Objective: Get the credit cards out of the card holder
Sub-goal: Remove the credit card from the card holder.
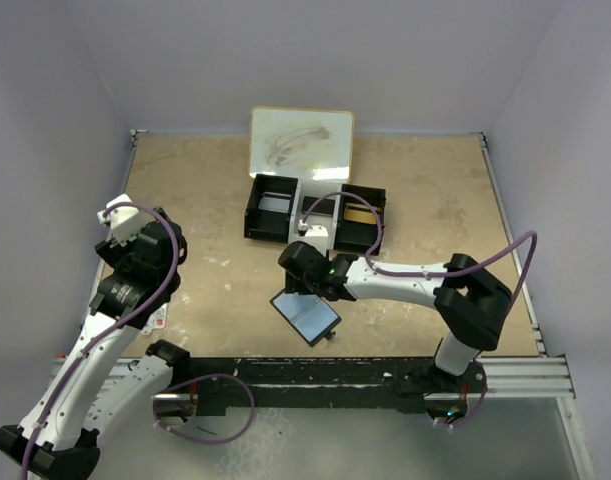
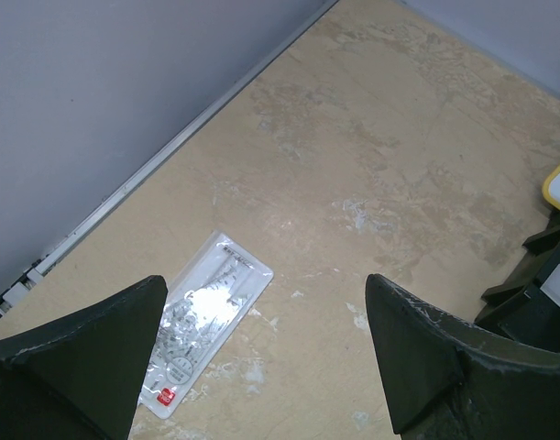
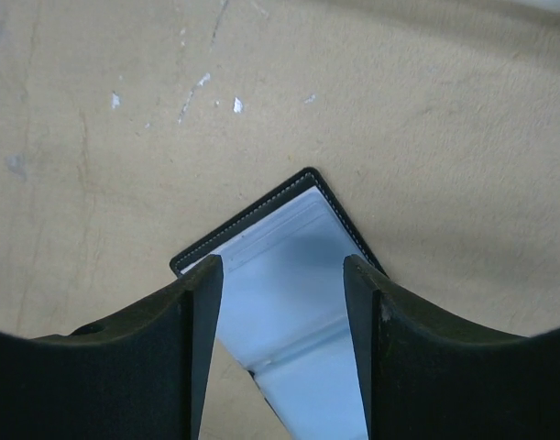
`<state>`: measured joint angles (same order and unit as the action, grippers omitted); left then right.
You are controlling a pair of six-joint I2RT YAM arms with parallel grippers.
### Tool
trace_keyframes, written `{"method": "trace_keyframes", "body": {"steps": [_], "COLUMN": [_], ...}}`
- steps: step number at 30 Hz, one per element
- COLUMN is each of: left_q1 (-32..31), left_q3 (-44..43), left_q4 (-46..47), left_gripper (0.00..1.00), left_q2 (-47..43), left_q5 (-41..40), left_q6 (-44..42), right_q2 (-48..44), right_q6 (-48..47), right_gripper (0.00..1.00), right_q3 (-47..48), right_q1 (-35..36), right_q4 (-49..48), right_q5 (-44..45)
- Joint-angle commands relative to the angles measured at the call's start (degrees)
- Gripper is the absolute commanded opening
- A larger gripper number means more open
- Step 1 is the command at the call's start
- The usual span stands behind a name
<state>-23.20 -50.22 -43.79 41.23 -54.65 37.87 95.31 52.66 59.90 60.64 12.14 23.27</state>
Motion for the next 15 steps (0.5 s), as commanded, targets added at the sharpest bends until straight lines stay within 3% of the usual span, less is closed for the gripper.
{"method": "trace_keyframes", "body": {"steps": [1, 4, 6, 10, 15], "left_q1": [0.4, 0.4, 0.4, 0.4, 0.4], "left_q3": [0.1, 0.1, 0.1, 0.0, 0.1], "left_q4": [1.8, 1.8, 1.8, 1.8, 1.7], "left_gripper": [0.87, 0.87, 0.87, 0.87, 0.87], "left_q2": [-0.5, -0.4, -0.4, -0.6, -0.9], "left_q5": [-0.6, -0.5, -0.5, -0.6, -0.6], "left_q6": [-0.8, -0.9, -0.9, -0.9, -0.8], "right_q2": [1.1, 1.7, 2.1, 3.7, 7.8], "right_q6": [7.0, 8.8, 9.9, 11.8, 16.5], "right_gripper": [0.59, 0.59, 0.66, 0.69, 0.73], "right_q3": [2.8, 2.7, 2.7, 3.8, 8.3], "right_q1": [1.7, 2.6, 3.3, 4.1, 4.1], "right_q4": [4.5, 4.9, 5.3, 6.3, 12.9], "right_q5": [2.9, 2.4, 2.4, 3.2, 6.1]}}
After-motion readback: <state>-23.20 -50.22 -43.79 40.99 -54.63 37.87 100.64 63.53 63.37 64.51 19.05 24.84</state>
